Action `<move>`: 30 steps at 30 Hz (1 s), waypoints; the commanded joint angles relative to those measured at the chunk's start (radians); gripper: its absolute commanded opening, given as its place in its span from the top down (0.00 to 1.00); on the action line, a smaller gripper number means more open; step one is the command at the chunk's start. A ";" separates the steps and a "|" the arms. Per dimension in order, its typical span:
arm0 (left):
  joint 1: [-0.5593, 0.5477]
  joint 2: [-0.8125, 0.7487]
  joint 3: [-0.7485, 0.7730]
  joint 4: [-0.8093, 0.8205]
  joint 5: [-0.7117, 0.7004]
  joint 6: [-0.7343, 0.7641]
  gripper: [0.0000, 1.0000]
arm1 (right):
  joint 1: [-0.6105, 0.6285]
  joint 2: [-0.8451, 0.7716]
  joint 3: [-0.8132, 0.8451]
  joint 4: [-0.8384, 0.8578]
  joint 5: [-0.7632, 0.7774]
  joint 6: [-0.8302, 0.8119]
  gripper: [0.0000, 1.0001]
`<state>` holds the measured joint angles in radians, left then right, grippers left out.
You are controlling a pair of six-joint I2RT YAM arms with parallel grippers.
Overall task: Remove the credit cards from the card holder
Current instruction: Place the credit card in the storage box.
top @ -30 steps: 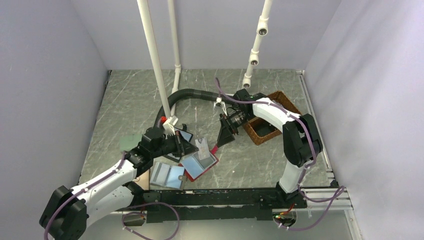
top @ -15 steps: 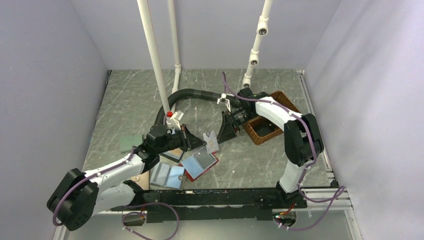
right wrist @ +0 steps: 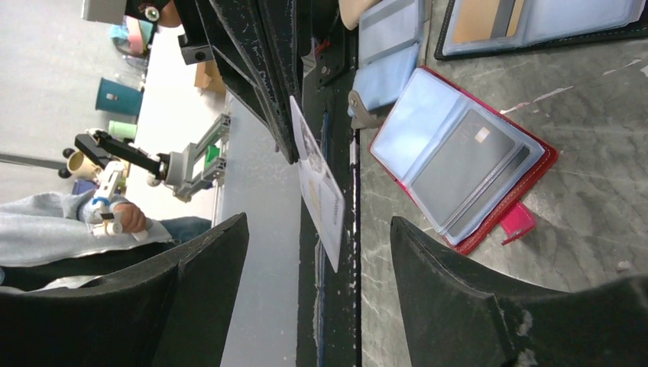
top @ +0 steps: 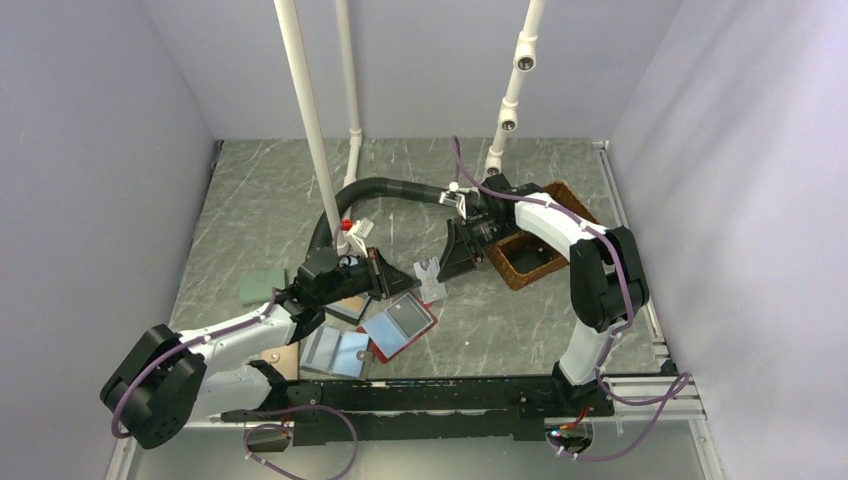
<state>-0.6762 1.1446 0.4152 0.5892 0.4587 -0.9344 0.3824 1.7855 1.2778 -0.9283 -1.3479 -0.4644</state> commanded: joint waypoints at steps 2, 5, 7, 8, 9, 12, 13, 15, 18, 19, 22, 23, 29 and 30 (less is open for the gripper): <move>-0.010 0.018 0.042 0.090 0.009 -0.008 1.00 | -0.007 -0.038 -0.023 0.075 -0.059 0.057 0.32; -0.013 0.027 0.046 0.105 0.009 -0.012 1.00 | -0.007 -0.040 -0.030 0.088 -0.067 0.076 0.35; -0.014 0.031 0.047 0.113 0.008 -0.014 1.00 | -0.007 -0.043 -0.032 0.095 -0.072 0.084 0.37; -0.014 0.033 0.048 0.114 0.008 -0.014 1.00 | -0.007 -0.043 -0.032 0.095 -0.074 0.085 0.39; -0.014 0.034 0.048 0.117 0.008 -0.015 1.00 | -0.007 -0.044 -0.032 0.095 -0.079 0.086 0.41; -0.014 0.037 0.046 0.120 0.001 -0.019 1.00 | -0.008 -0.048 -0.037 0.110 -0.084 0.105 0.54; -0.014 0.036 0.046 0.114 -0.006 -0.023 1.00 | -0.008 -0.051 -0.039 0.118 -0.086 0.114 0.61; -0.014 0.031 0.052 0.069 -0.030 -0.036 1.00 | -0.011 -0.060 -0.040 0.113 -0.084 0.107 0.80; -0.014 0.013 0.088 -0.092 -0.076 -0.039 0.76 | -0.018 -0.082 -0.024 0.016 -0.051 -0.004 1.00; -0.014 0.001 0.104 -0.153 -0.095 -0.032 0.68 | -0.020 -0.087 -0.012 -0.045 -0.025 -0.085 1.00; -0.014 -0.063 0.150 -0.367 -0.199 -0.007 0.44 | -0.033 -0.118 0.005 -0.169 0.042 -0.258 1.00; -0.014 -0.086 0.158 -0.420 -0.227 0.006 0.38 | -0.040 -0.133 0.001 -0.184 0.064 -0.295 1.00; -0.014 -0.251 0.137 -0.582 -0.397 0.009 0.08 | -0.128 -0.221 -0.044 -0.218 0.158 -0.373 1.00; -0.014 -0.279 0.127 -0.610 -0.423 -0.004 0.03 | -0.150 -0.229 -0.044 -0.226 0.169 -0.378 1.00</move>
<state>-0.6868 0.9596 0.5392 0.1303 0.1917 -0.9360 0.2970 1.6196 1.2419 -1.0901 -1.2453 -0.7147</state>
